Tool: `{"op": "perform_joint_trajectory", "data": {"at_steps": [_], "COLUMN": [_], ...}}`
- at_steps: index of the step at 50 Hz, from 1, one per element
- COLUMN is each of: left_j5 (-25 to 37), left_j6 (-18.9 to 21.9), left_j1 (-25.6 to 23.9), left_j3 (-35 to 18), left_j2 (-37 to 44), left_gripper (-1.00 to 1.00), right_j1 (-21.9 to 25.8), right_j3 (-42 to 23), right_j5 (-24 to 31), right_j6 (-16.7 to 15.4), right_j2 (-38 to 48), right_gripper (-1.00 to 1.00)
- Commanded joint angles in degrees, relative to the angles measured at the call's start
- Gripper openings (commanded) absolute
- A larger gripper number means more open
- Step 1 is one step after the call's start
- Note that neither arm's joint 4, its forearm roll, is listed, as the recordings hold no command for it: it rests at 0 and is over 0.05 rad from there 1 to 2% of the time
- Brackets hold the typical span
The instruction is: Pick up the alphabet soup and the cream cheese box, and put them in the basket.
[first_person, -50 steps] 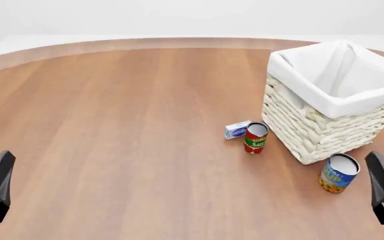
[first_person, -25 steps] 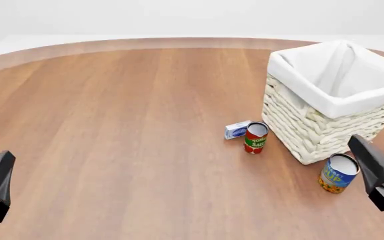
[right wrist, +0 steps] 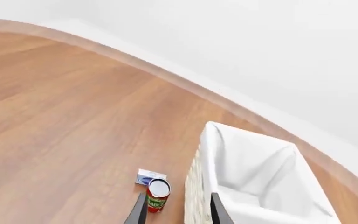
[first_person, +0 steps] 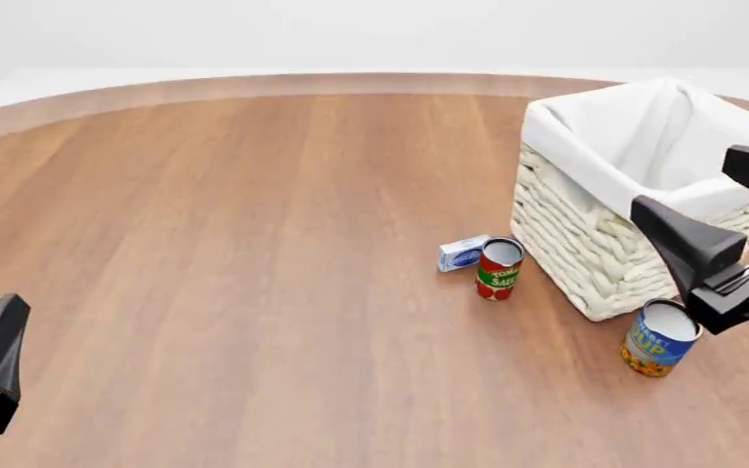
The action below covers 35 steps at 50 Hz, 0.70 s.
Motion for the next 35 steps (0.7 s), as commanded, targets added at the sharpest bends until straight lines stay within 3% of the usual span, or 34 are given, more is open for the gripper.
{"op": "perform_joint_trajectory", "data": {"at_steps": [1,13,21,35], "left_j5": [0.00,0.00,0.00,0.00], "left_j6": [0.00,0.00,0.00,0.00], "left_j1": [0.00,0.00,0.00,0.00], "left_j3": [0.00,0.00,0.00,0.00], "left_j2": [0.00,0.00,0.00,0.00], "left_gripper": [1.00,1.00,1.00,1.00], "right_j1": [3.20,3.57,5.46,9.63], "right_j3": [-4.89,-9.87,-13.83,-18.60], "right_j5": [-0.18,-1.59,0.07,3.35], "right_j6": [-5.63,-11.36,-13.03,-18.98], "right_j2": [7.43,15.74,19.79,25.32], "right_gripper": [1.00,1.00,1.00,1.00]}}
